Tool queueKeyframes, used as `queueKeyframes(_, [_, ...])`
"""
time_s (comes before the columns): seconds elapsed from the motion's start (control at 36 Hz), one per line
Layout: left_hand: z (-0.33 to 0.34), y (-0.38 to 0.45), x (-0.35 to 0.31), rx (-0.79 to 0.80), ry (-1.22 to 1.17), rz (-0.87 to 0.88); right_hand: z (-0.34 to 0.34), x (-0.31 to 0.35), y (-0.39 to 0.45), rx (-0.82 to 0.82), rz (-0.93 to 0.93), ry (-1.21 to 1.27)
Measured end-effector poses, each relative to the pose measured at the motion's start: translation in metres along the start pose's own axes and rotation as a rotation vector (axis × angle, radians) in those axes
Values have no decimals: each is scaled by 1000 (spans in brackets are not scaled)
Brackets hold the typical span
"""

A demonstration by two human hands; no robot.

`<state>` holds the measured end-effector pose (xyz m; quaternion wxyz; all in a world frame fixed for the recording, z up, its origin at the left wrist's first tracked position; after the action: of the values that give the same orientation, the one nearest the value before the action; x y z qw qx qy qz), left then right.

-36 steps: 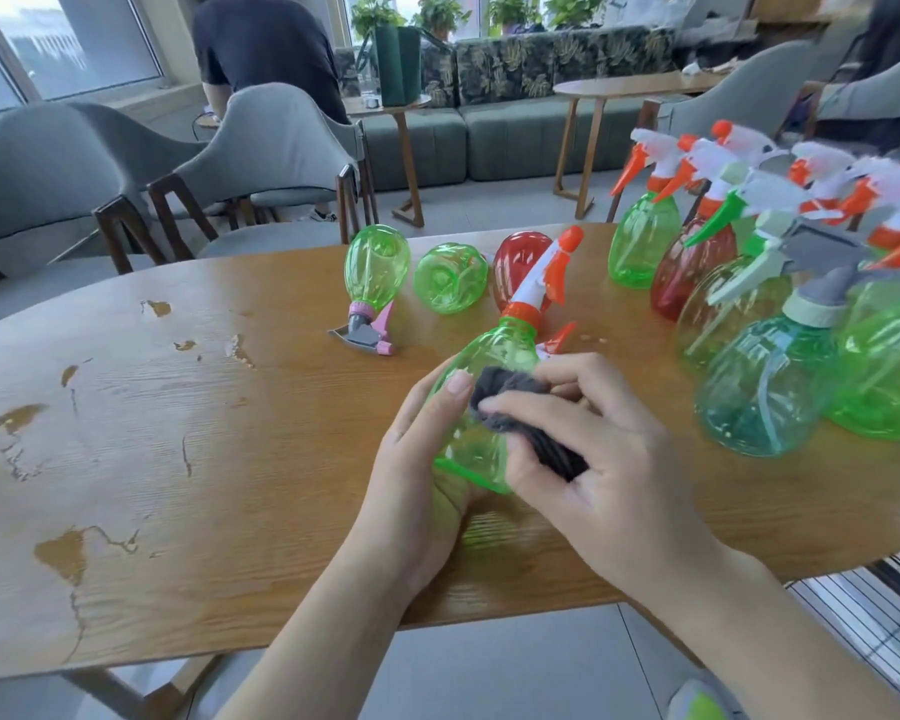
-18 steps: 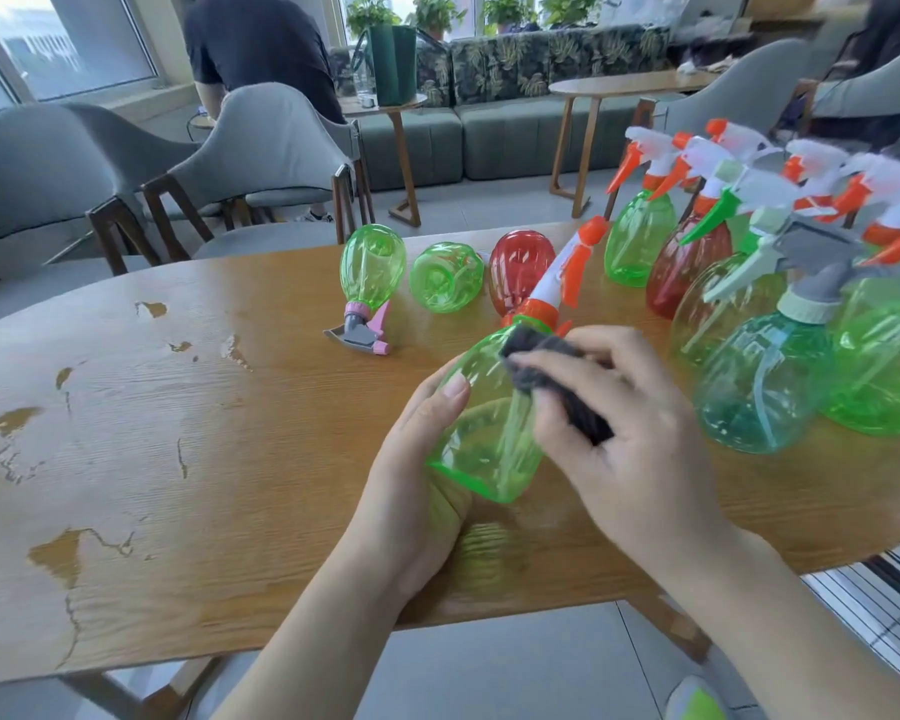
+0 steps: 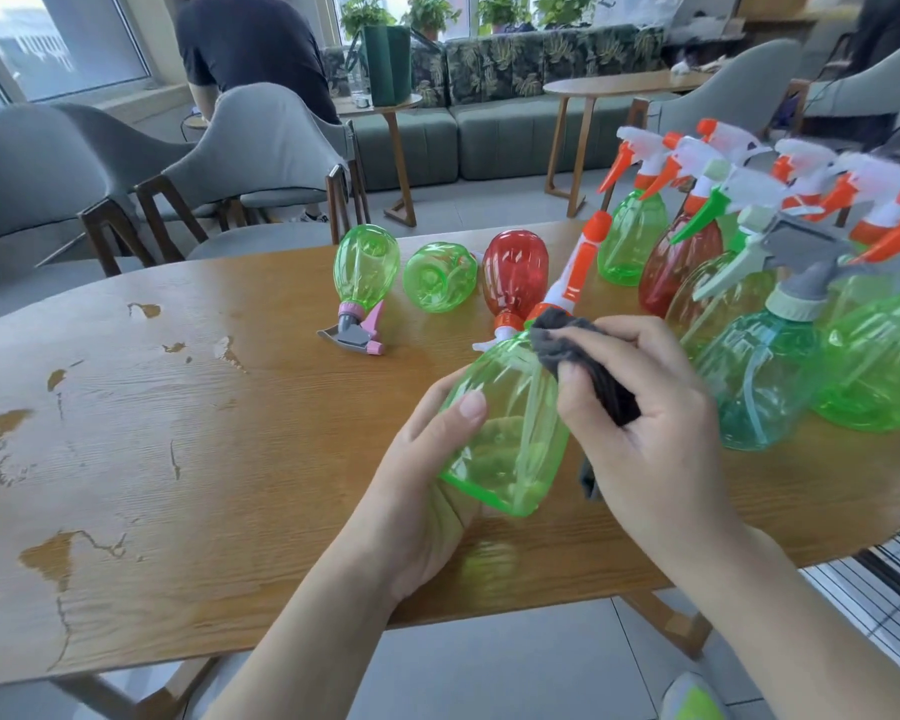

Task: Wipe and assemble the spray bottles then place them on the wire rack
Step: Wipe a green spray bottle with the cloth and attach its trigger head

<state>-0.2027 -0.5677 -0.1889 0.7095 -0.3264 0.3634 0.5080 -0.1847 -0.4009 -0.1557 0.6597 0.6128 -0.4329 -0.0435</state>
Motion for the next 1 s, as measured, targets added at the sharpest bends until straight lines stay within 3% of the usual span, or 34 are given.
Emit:
queueKeyframes(0.11, [-1, 0, 1, -35, -6, -14, 1, 5, -6, 21, -8, -1])
queueKeyframes(0.33, [-3, 3, 0, -117, -125, -104, 13, 23, -30, 136, -347, -54])
queueKeyframes(0.5, [-3, 0, 0, -65, -187, -141, 14, 20, -30, 158, -464, -107])
queueKeyframes(0.61, [3, -1, -3, -17, -153, -73, 9, 13, -19, 74, -380, -110])
queueKeyframes(0.81, [-2, -1, 1, -26, -96, -93, 1, -7, 0, 10, -3, -38])
queueKeyframes(0.89, [-1, -1, 1, -8, -117, -82, 1, -1, -4, 16, -2, -16])
queueKeyframes(1.0, [0, -2, 0, -32, -96, -38, 5, 10, -14, 52, -152, -5])
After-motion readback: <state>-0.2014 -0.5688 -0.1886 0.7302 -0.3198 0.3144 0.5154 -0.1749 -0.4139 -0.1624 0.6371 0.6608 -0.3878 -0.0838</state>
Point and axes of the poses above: each hand's wrist, its own y-axis towards the middle knuckle, its own z-axis out of the palm, x = y × z, the point moved 2 cm from there along y, towards the middle knuckle, and after that the axes turned 13 degrees about -x, right-handed, at the moved point
